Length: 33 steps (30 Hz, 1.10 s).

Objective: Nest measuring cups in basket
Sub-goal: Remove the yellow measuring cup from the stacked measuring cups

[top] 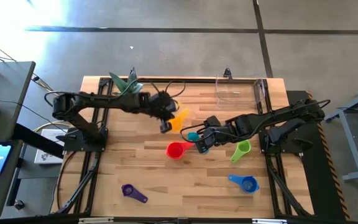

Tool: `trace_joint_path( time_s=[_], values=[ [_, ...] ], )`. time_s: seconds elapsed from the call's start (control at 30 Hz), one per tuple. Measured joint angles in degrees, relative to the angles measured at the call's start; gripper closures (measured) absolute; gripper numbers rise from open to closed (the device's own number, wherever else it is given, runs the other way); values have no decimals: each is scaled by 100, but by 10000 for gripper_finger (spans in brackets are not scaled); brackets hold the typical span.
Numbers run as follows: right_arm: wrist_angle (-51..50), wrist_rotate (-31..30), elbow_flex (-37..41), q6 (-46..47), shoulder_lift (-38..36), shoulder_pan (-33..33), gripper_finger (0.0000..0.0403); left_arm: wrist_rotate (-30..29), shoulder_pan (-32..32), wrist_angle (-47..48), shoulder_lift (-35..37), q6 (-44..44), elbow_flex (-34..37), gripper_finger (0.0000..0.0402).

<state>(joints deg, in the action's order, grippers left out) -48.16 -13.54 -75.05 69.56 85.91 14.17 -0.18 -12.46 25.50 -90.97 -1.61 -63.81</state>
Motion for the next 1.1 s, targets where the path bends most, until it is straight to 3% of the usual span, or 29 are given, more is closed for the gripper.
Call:
trace_joint_path(
  time_s=[0.27, 1.1],
  values=[
    [-79, 2, 2, 2, 0, 0, 284, -8, -177, 318, -505, 123, 15, 402],
    [-202, 13, 2, 96, 2, -4, 284, 263, -182, 381, -725, 381, 9, 389]
  ],
)
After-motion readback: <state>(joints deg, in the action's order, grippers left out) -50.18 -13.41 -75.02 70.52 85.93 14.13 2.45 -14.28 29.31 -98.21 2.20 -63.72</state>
